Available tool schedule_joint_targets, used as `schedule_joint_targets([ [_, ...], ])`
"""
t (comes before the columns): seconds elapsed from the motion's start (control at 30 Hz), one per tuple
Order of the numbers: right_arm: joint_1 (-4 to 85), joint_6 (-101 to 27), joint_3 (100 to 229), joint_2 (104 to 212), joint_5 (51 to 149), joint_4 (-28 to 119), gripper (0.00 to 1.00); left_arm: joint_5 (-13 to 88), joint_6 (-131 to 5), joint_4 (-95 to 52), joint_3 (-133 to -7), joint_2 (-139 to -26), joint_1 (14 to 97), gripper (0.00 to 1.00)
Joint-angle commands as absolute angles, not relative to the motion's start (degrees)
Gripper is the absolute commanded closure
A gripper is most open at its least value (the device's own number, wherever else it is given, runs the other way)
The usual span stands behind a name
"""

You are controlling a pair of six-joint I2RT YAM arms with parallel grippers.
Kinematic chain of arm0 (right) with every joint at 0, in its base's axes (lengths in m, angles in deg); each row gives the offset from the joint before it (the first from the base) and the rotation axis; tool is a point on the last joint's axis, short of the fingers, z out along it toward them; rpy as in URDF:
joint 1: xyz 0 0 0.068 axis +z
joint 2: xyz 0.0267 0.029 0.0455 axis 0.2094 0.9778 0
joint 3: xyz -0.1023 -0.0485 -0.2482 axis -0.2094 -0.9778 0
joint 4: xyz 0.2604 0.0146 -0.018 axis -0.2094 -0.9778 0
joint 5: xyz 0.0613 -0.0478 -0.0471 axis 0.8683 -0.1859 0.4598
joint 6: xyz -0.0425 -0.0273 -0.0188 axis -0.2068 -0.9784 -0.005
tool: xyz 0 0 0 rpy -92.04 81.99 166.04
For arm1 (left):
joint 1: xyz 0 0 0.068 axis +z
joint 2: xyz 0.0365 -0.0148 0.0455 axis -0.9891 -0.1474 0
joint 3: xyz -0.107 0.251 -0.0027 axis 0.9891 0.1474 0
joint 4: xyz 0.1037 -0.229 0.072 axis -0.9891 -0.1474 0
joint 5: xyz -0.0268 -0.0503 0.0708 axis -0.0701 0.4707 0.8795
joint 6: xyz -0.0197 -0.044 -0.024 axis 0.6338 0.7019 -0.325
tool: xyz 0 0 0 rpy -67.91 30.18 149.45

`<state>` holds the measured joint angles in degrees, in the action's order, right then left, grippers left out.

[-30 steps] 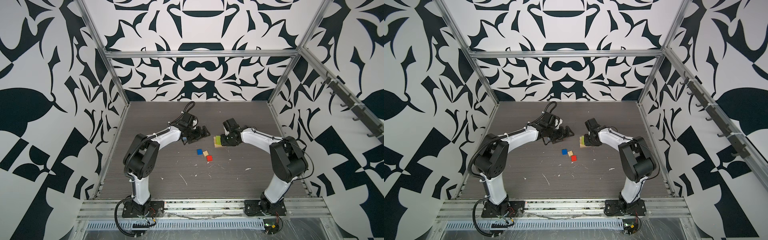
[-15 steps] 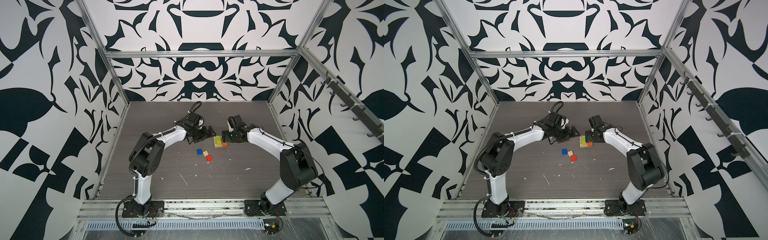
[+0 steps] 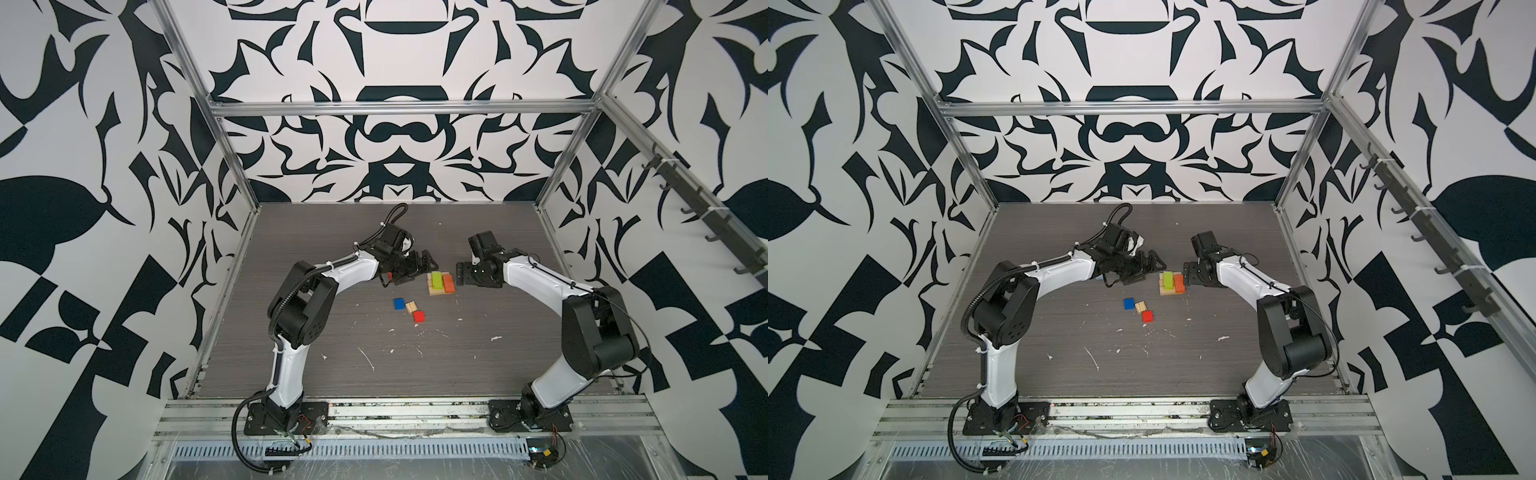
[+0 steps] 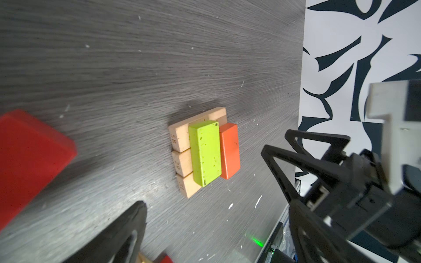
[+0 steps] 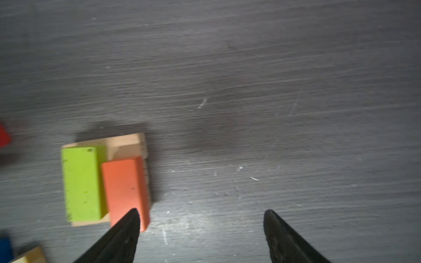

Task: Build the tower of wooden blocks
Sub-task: 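Open the right gripper and raise it off the orange block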

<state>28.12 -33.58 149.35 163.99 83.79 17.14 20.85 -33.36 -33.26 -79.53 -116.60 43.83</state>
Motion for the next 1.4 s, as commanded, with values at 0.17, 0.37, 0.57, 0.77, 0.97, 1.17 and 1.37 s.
schedule_joint_targets([
  [0.17, 27.45, -32.47, 148.91, 166.25, 84.75, 18.55, 0.11, 19.22, -31.81, -32.28, -82.02, -118.93, 43.38, 0.0],
  [0.37, 27.43, -33.25, 149.91, 168.27, 86.68, 18.38, 0.11, 18.55, -31.42, -32.52, -82.84, -119.79, 43.03, 0.01],
  [0.57, 27.5, -33.54, 149.29, 168.22, 88.11, 18.69, 0.11, 18.53, -31.28, -32.63, -83.25, -120.1, 42.68, 0.0],
  [0.77, 27.47, -33.61, 149.29, 168.41, 89.03, 19.07, 0.12, 18.47, -31.3, -32.89, -83.75, -120.3, 42.54, 0.01],
  [0.97, 27.47, -33.55, 149.29, 168.54, 90.55, 19.63, 0.12, 18.78, -31.39, -32.89, -83.57, -120.13, 42.41, 0.01],
  [1.17, 27.47, -33.47, 149.42, 169.01, 92.08, 20.1, 0.12, 18.8, -31.39, -32.98, -83.39, -120.04, 42.32, 0.0],
  [1.37, 27.47, -32.96, 149.73, 169.31, 92.47, 20.57, 0.13, 18.91, -31.55, -33.33, -83.56, -119.88, 42.32, 0.01],
])
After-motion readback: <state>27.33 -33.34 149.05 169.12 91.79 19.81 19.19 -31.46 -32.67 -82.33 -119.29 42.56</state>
